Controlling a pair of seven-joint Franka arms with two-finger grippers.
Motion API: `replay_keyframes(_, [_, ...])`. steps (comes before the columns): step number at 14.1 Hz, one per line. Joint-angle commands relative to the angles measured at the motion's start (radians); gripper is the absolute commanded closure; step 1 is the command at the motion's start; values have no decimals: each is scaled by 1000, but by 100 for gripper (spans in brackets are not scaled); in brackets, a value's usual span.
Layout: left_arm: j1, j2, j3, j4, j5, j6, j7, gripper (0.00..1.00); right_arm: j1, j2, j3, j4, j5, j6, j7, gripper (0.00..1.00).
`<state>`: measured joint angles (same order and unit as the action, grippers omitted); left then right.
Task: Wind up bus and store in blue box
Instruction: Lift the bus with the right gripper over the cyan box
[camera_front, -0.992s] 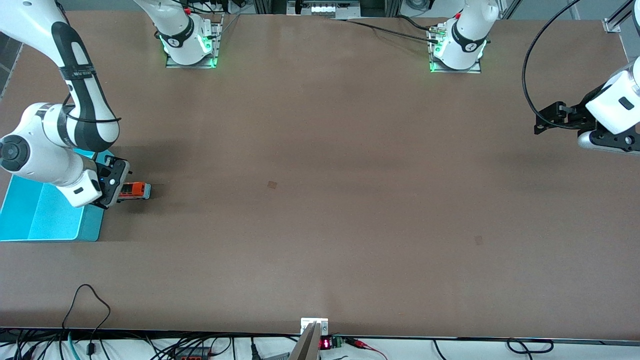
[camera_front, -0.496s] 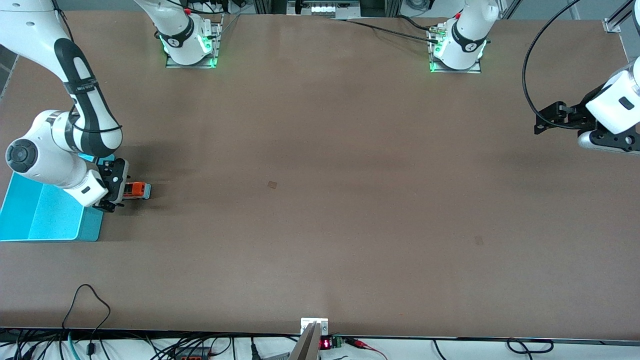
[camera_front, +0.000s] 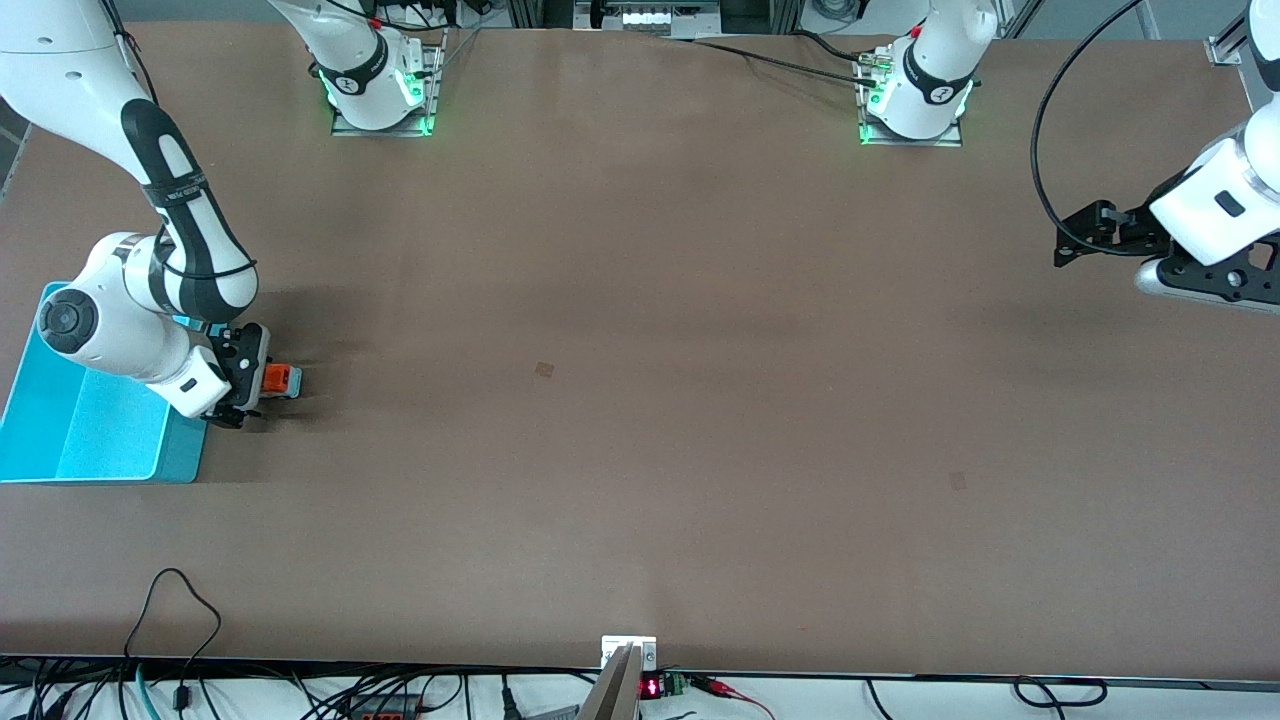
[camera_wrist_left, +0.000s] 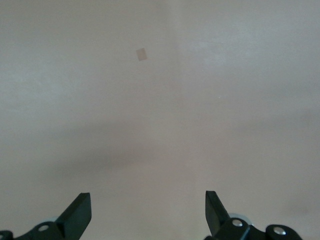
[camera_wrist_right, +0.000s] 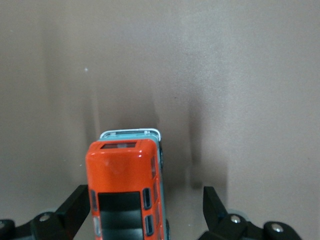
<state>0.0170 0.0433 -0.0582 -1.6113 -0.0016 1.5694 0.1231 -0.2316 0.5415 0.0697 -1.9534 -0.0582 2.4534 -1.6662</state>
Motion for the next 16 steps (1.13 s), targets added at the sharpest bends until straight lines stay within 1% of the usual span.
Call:
replay_keyframes(1, [1, -10, -3, 16, -3, -19, -10, 0, -28, 2, 25, -10, -3, 26, -17, 47])
replay_keyframes(2, [3, -10, -3, 16, -3, -19, -8, 0, -28, 2, 25, -10, 1, 26, -6, 73])
replay_keyframes(3, [4, -10, -2, 16, -3, -23, -8, 0, -29, 0, 25, -10, 5, 24, -1, 90])
replay_keyframes(4, [7, -11, -2, 16, -3, -34, -5, 0, -28, -2, 25, -10, 8, 24, 0, 100])
replay_keyframes(6, [6, -10, -3, 19, -1, -37, -7, 0, -26, -5, 27, -10, 75, 13, 26, 100])
replay_keyframes(7, [6, -10, -3, 21, -3, -38, -7, 0, -23, -6, 30, -9, 81, 6, 72, 100])
replay_keyframes(8, [8, -10, -2, 21, -1, -38, -5, 0, -22, -12, 47, -3, 83, 3, 135, 100])
replay_keyframes(10, [11, -8, 1, 24, -1, -37, -2, 0, -9, -52, 64, 2, 89, -13, 306, 100])
replay_keyframes(11, [11, -8, 1, 24, -1, -37, -3, 0, 1, -78, 67, 11, 110, -16, 418, 100])
replay_keyframes(13, [9, -8, -3, 24, -1, -37, -5, 0, 43, -118, 68, 56, 153, -19, 576, 100])
replay_keyframes(15, [11, -8, 0, 24, -1, -41, -3, 0, 38, -124, 56, 97, 211, -85, 748, 100])
replay_keyframes(16, [11, -8, -2, 24, -1, -42, -3, 0, 37, -127, 39, 109, 215, -112, 793, 100])
